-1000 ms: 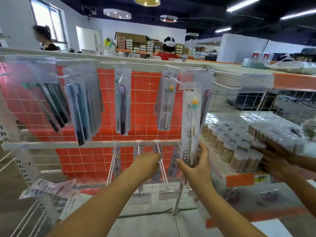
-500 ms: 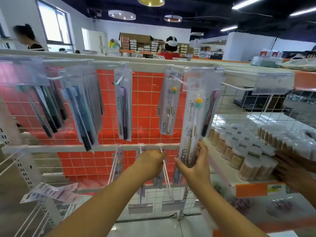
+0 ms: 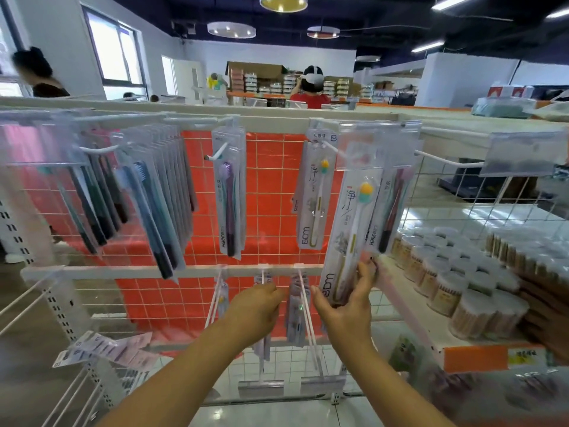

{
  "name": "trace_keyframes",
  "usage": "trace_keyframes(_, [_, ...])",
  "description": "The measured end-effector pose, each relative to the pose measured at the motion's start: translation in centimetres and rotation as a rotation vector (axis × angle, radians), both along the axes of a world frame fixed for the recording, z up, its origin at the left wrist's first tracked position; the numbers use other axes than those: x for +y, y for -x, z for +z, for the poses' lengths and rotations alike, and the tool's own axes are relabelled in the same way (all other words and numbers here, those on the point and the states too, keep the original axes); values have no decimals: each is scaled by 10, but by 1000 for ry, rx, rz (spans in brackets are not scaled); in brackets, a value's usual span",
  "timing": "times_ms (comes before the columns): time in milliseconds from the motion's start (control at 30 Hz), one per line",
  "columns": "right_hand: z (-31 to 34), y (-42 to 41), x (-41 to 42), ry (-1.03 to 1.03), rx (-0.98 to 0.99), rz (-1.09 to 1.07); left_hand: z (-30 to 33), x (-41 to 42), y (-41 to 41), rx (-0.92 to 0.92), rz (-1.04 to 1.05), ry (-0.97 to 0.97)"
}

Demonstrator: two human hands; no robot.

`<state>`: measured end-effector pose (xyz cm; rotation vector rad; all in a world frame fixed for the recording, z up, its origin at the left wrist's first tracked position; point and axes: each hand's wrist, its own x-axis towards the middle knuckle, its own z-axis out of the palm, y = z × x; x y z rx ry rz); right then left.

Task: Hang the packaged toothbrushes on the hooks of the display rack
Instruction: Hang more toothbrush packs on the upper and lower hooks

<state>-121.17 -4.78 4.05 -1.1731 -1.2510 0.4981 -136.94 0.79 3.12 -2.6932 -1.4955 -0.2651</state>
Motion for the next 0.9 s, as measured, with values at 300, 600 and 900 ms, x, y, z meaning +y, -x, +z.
trace_keyframes(300, [3, 8, -3, 94, 15, 68, -9, -6, 21, -103, -50, -28])
trace_keyframes(600, [-4, 12, -8, 75, 16, -1, -4, -17, 29, -96, -39, -36])
trace_keyframes(900, [-5, 5, -7, 124, -69, -65, 1, -24, 30, -117, -45, -42])
